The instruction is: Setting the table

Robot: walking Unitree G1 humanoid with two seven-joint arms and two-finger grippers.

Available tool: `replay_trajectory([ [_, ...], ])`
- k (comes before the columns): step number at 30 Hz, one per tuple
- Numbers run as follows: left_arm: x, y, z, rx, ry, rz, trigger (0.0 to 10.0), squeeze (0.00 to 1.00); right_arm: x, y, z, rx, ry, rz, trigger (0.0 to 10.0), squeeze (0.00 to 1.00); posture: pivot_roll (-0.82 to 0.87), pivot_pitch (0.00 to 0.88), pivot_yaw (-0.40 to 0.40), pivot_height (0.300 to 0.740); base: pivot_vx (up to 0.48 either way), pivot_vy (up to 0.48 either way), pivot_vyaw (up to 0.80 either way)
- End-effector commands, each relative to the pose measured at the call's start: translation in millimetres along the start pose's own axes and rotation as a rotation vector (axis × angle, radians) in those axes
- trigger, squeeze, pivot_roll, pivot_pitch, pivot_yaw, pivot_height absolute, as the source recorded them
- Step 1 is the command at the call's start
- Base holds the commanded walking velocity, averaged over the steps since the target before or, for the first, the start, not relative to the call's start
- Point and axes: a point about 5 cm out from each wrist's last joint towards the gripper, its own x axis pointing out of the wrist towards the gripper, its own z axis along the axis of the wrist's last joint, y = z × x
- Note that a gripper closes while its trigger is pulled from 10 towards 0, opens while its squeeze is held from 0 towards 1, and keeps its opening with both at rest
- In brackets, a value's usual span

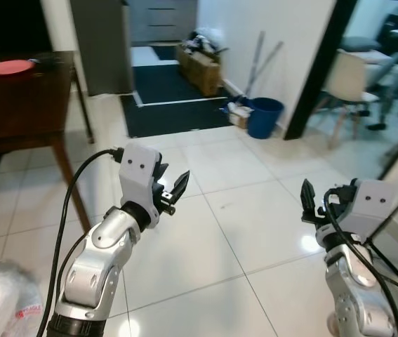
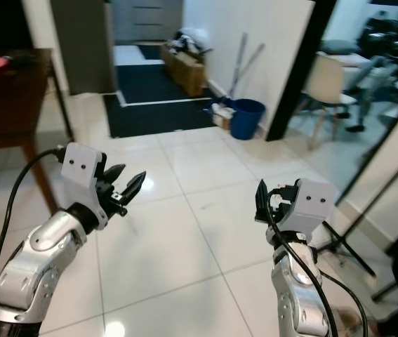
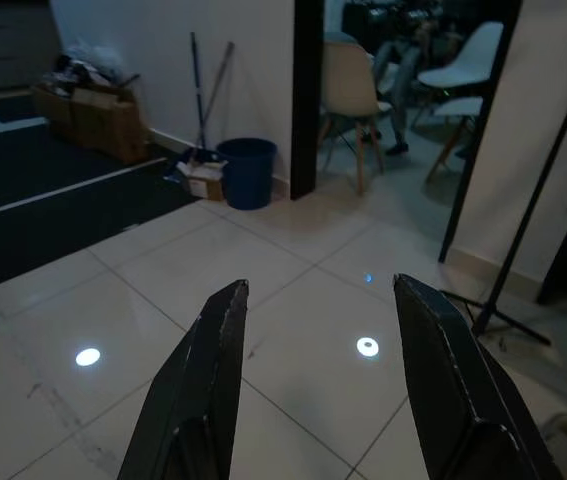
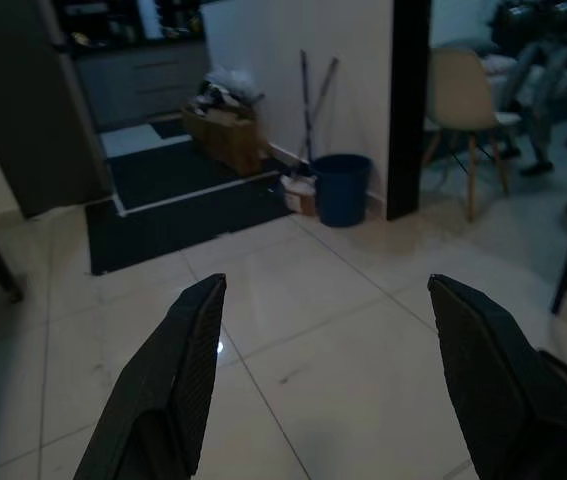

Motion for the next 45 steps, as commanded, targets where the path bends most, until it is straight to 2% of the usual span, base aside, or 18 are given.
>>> replay_trajectory([
  [1, -2.2, 2.3, -7.8, 0.002, 0.029, 0.015, 10.0, 0.0, -1.2, -1.4, -2.9, -0.002, 0.01, -0.004, 10.0, 0.0, 0.05, 0.055, 0.055, 0.74, 0.0, 0.0, -0.8],
  [3, -4.1, 5.4, -11.9, 0.018, 0.045, 0.031, 10.0, 0.0, -1.3, -1.0, -4.5, -0.002, 0.016, -0.002, 10.0, 0.0, 0.05, 0.056, 0.051, 0.74, 0.0, 0.0, -0.8],
  [5, -13.5, 22.3, -38.7, 0.115, 0.157, 0.144, 10.0, 0.0, -2.2, 4.0, -16.8, -0.008, 0.057, 0.023, 10.0, 0.0, 0.06, 0.056, 0.048, 0.74, 0.0, 0.0, -0.8],
  [6, -13.5, 22.3, -38.7, 0.115, 0.157, 0.144, 10.0, 0.0, -2.2, 4.0, -16.8, -0.008, 0.057, 0.023, 10.0, 0.0, 0.06, 0.056, 0.048, 0.74, 0.0, 0.0, -0.8],
  [7, -18.3, 29.2, -49.1, 0.15, 0.201, 0.19, 10.0, 0.0, -2.8, 6.4, -22.4, -0.012, 0.076, 0.035, 10.0, 0.0, 0.06, 0.056, 0.048, 0.74, 0.0, 0.0, -0.8],
  [9, -39.2, 48.0, -74.5, 0.241, 0.302, 0.293, 10.0, 0.0, -6.4, 11.9, -40.2, -0.024, 0.136, 0.069, 10.0, 0.0, 0.09, 0.06, 0.025, 0.74, 0.0, 0.0, -0.8],
  [11, -59.6, 59.2, -90.4, 0.309, 0.364, 0.342, 10.0, 0.0, -10.8, 17.5, -55.3, -0.042, 0.189, 0.112, 10.0, 0.0, 0.1, 0.064, 0.011, 0.74, 0.0, 0.0, -0.8],
  [12, -59.6, 59.2, -90.4, 0.309, 0.364, 0.342, 10.0, 0.0, -10.8, 17.5, -55.3, -0.042, 0.189, 0.112, 10.0, 0.0, 0.1, 0.064, 0.011, 0.74, 0.0, 0.0, -0.8],
  [15, -82.1, 66.0, -105.4, 0.368, 0.406, 0.396, 10.0, 0.0, -20.0, 28.1, -76.8, -0.058, 0.271, 0.205, 10.0, 0.0, 0.11, 0.063, 0.002, 0.74, 0.0, 0.0, -0.79],
  [17, -93.1, 63.8, -117.7, 0.353, 0.435, 0.409, 10.0, 0.0, -29.9, 34.3, -92.5, -0.11, 0.324, 0.283, 10.0, 0.0, 0.12, 0.067, -0.008, 0.74, 0.0, 0.0, 0.0],
  [19, -99.1, 59.0, -126.9, 0.332, 0.457, 0.398, 10.0, 0.0, -37.1, 36.2, -101.2, -0.105, 0.36, 0.319, 10.0, 0.0, 0.12, 0.07, -0.014, 0.74, 0.0, 0.0, 0.0],
  [22, -102.2, 47.3, -136.3, 0.303, 0.44, 0.363, 10.0, 0.0, -42.9, 34.0, -105.2, -0.096, 0.365, 0.32, 10.0, 0.0, 0.12, 0.073, -0.02, 0.74, 0.0, 0.0, 0.0],
  [30, -94.8, 33.4, -139.5, 0.329, 0.387, 0.288, 10.0, 0.0, -49.2, 39.6, -107.4, -0.093, 0.353, 0.338, 10.0, 0.0, 0.1, 0.077, -0.015, 0.74, 0.3, 0.0, 0.0],
  [38, -89.7, 30.6, -139.1, 0.325, 0.361, 0.278, 10.0, 0.0, -49.5, 37.8, -109.8, -0.094, 0.347, 0.332, 10.0, 0.0, 0.1, 0.081, -0.011, 0.74, 0.48, 0.0, 0.0],
  [45, -86.3, 28.5, -139.2, 0.324, 0.337, 0.268, 10.0, 0.0, -49.0, 30.1, -111.7, -0.109, 0.35, 0.304, 10.0, 0.0, 0.09, 0.086, -0.012, 0.74, 0.48, 0.0, 0.0],
])
